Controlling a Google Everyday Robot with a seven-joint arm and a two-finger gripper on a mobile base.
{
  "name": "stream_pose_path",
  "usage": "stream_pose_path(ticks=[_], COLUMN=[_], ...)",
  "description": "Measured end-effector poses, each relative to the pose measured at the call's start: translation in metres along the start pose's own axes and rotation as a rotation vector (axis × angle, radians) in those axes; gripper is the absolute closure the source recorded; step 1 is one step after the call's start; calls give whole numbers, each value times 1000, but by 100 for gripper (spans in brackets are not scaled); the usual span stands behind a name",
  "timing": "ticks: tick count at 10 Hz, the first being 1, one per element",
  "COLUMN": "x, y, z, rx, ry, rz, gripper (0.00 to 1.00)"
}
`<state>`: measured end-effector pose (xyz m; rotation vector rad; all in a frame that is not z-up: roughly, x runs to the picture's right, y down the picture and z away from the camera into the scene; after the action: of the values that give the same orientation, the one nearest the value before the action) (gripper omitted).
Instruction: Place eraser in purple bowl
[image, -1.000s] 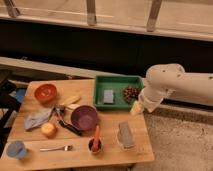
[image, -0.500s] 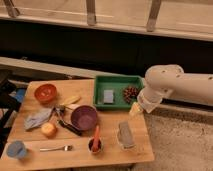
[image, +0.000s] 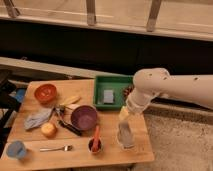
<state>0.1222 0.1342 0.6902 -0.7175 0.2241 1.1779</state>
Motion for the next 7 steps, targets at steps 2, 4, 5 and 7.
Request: stream_pose_path(ticks=[2, 4, 5, 7], x=[5, 9, 12, 15], y=[11, 13, 11, 11], z=[4, 12, 18, 31], rx=[7, 9, 13, 22], ry=[16, 36, 50, 75], rz=[-12, -1, 12, 30], gripper=[35, 35, 35, 35])
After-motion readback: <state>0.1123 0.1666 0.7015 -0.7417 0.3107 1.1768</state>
